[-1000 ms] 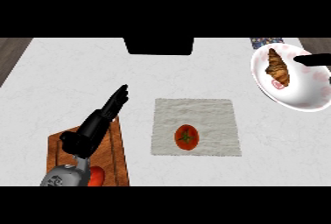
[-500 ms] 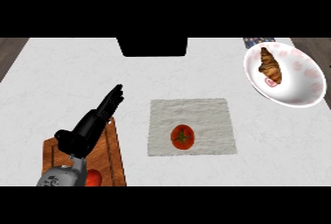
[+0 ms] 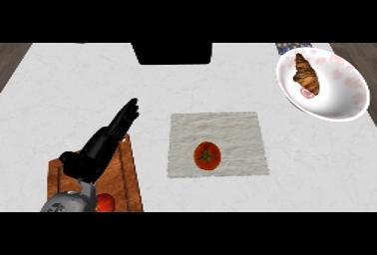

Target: Pick the croissant from the placemat and place it in the bowl

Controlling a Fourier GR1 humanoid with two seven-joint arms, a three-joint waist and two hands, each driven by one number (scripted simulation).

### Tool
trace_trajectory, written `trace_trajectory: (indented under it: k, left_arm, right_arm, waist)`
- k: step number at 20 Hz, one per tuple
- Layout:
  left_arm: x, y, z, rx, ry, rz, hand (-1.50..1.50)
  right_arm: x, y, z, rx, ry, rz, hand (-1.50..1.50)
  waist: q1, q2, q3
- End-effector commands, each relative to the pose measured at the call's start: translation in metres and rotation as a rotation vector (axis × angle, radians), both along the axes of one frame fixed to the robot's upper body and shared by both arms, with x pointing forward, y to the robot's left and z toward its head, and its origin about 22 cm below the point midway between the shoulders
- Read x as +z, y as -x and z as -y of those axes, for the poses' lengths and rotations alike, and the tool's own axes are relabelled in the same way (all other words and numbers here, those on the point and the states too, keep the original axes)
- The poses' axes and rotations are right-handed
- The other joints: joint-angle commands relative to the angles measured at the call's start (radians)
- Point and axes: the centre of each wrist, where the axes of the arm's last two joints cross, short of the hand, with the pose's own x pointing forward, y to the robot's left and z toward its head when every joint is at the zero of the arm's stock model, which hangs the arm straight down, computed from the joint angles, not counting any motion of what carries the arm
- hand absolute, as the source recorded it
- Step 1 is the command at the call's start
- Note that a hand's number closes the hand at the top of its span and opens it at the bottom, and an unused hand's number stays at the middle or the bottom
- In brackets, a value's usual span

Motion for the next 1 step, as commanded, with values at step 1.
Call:
trace_trajectory:
  k: [1]
  left_arm:
    - [0.0066, -0.0064, 0.0067, -0.014, 0.018, 0.002, 0.0]
  right_arm:
    - [0.0073, 0.0402, 0.0184, 0.019, -0.01, 0.025, -1.5]
  waist:
    - [0.005, 0.001, -0.001]
